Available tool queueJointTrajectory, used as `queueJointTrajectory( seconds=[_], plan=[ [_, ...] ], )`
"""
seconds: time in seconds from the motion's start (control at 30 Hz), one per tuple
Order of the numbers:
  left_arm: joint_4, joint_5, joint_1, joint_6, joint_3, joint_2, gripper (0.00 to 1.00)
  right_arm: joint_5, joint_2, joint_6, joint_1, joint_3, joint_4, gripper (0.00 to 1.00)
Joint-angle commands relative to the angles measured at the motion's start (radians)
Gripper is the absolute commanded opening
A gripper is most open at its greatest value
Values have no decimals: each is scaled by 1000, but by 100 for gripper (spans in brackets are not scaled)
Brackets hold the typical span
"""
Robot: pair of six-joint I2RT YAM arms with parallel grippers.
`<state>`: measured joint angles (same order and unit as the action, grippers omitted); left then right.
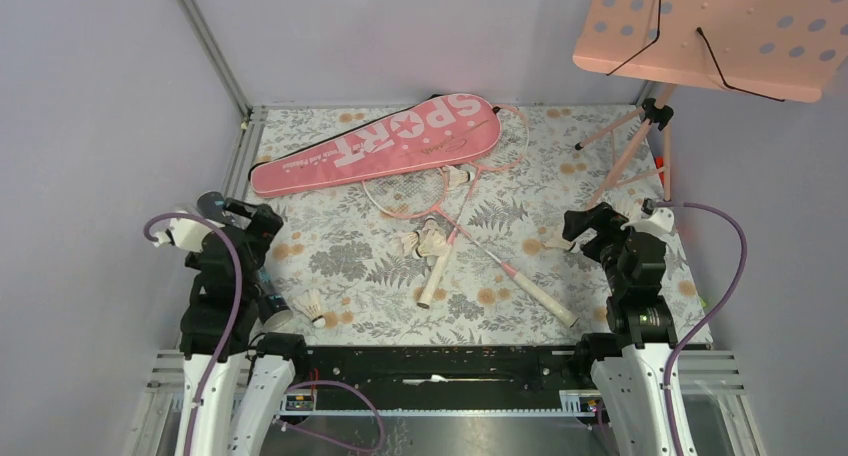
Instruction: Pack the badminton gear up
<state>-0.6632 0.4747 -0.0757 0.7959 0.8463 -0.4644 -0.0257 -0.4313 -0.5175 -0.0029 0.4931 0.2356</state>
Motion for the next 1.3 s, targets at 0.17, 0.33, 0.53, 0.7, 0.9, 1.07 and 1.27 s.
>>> queueJointTrajectory(
  seconds=[0.17, 0.33, 0.53, 0.7, 0.9, 1.07, 1.27],
  plan=[
    [-281, 299, 6, 264, -51, -96, 99, 275, 22, -36, -2, -85, -145, 99],
    [-204, 245, 143, 245, -96, -316, 99, 349, -18, -26, -2, -76, -173, 99],
    [-58, 93, 328, 135, -125, -484, 99, 339, -78, -26, -3, -40, -119, 99],
    [102, -48, 464, 52, -210, -542, 99, 336, -139, -43, -2, -25, -108, 99],
    [205, -153, 510, -21, -232, -640, 99, 455, -183, -82, -2, -53, -214, 99],
    [265, -252, 526, -30, -207, -759, 99, 449, -168, -72, -3, -59, -213, 99],
    [256, -311, 531, -22, -155, -896, 98, 411, -134, -69, -3, -73, -214, 99]
  ],
)
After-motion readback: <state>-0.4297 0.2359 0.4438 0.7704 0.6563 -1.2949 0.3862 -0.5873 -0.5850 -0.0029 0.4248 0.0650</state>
